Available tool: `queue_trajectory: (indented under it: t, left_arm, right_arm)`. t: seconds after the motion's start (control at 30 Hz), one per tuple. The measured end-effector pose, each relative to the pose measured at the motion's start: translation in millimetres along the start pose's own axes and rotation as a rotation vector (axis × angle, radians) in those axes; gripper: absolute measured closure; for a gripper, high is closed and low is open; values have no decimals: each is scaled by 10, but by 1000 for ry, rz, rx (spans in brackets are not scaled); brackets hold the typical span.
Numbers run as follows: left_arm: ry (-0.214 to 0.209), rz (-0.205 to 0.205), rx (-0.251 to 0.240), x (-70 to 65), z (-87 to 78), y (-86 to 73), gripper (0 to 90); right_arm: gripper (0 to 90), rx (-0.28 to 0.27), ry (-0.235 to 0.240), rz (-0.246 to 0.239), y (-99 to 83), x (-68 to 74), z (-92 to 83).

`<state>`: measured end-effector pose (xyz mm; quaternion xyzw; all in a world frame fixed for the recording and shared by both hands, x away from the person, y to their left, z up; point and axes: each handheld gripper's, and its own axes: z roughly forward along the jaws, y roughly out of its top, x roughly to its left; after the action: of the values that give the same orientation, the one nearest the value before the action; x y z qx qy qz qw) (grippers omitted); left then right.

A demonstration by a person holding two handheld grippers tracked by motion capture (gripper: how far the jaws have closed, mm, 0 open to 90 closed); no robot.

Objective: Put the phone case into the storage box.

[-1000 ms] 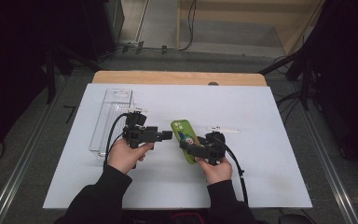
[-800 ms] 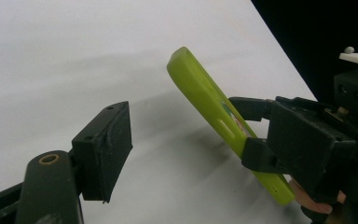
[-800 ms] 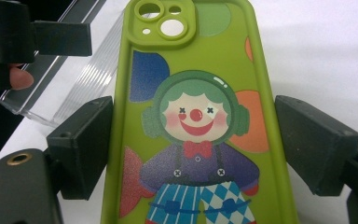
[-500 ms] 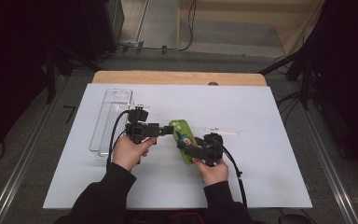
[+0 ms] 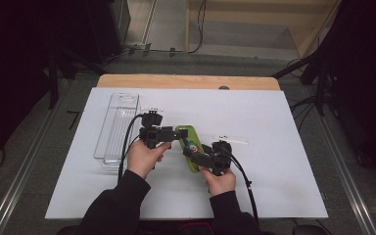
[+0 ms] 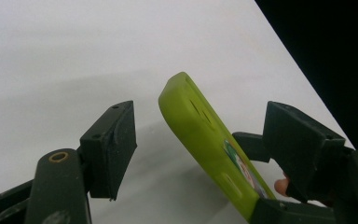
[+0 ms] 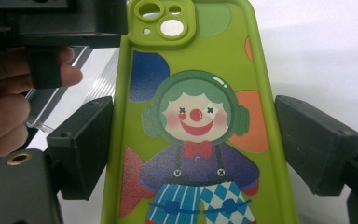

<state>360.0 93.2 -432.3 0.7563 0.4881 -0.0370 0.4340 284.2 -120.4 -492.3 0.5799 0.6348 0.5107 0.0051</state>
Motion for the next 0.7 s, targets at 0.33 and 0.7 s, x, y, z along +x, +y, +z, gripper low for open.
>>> queue_trajectory:
  t: [0.33,0.7]
  left_arm:
    - [1,-51,-49,21,20,28,360]
    - [-10,-90,-25,58,80,30,491]
  right_arm:
    - [144,-27,9,12,-21,31,23]
    - [144,-52,9,3,-29,45,29]
